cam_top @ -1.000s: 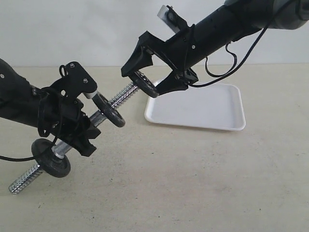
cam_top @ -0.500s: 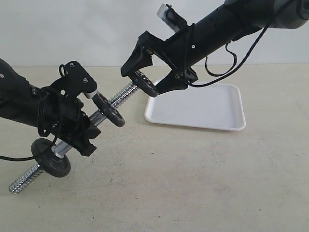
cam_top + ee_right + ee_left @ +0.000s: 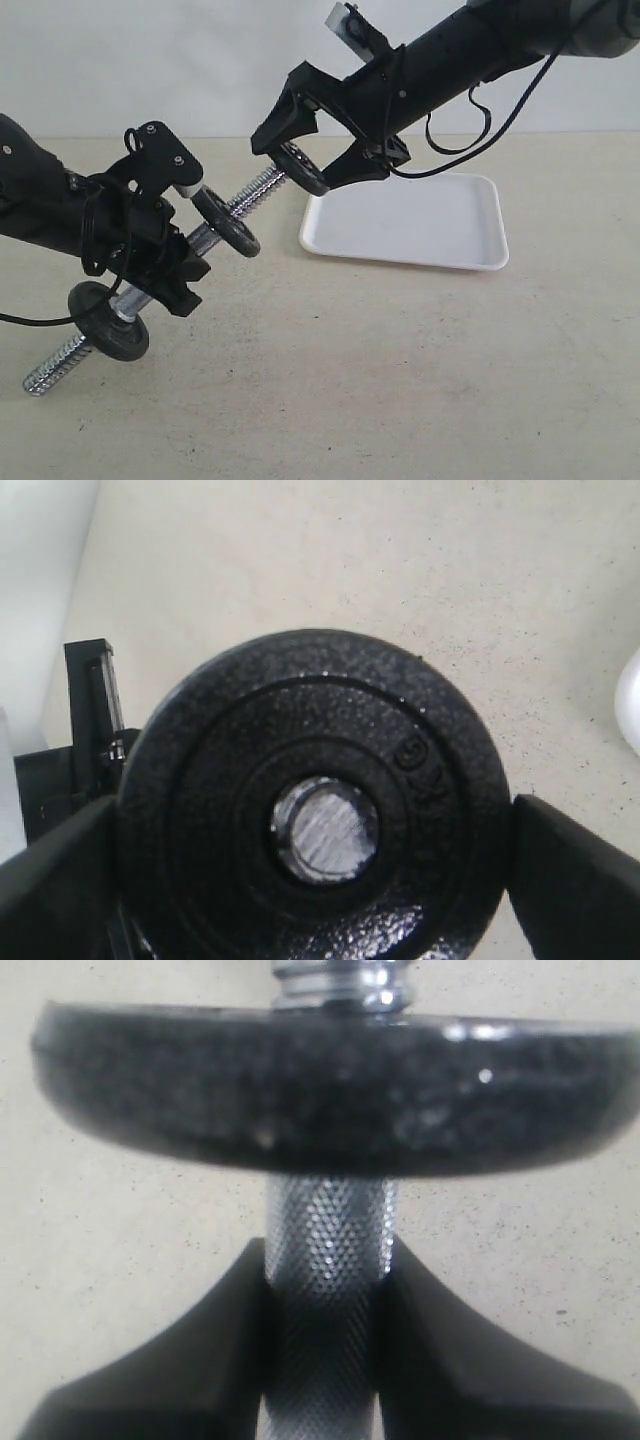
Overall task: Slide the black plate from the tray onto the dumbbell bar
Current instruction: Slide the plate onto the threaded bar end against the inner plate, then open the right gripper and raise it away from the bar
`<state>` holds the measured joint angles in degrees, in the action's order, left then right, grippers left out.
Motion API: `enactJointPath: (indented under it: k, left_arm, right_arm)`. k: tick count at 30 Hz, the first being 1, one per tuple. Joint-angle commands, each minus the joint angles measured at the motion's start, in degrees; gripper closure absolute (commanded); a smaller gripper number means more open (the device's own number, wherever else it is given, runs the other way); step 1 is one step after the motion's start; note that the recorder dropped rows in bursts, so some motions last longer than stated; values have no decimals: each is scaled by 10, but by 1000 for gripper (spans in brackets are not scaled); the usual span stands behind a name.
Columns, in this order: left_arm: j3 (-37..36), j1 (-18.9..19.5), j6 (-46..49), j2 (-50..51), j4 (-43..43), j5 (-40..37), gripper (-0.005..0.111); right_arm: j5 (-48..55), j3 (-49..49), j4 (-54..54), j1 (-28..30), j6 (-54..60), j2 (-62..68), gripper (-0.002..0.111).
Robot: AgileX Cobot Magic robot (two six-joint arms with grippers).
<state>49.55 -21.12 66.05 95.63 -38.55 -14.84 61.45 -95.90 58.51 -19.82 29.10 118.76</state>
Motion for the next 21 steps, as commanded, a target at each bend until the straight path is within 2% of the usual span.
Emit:
enactJointPath:
  k: [1, 3, 6, 8, 21]
  left_arm:
    - [32, -7, -9, -19, -41, 75, 102]
    - [32, -7, -9, -19, -41, 75, 102]
    - [32, -7, -9, -19, -41, 73, 102]
    - [32, -7, -9, -19, -41, 73, 102]
    - [32, -7, -9, -19, -41, 73, 102]
  right_arm:
    - [85, -8, 82, -20, 17, -28, 84]
    - [85, -8, 82, -20, 4, -28, 64]
    - [85, -8, 82, -20, -8, -28, 25]
    - [85, -8, 82, -20, -9, -28, 2]
    - [85, -8, 86, -20, -26, -28, 3]
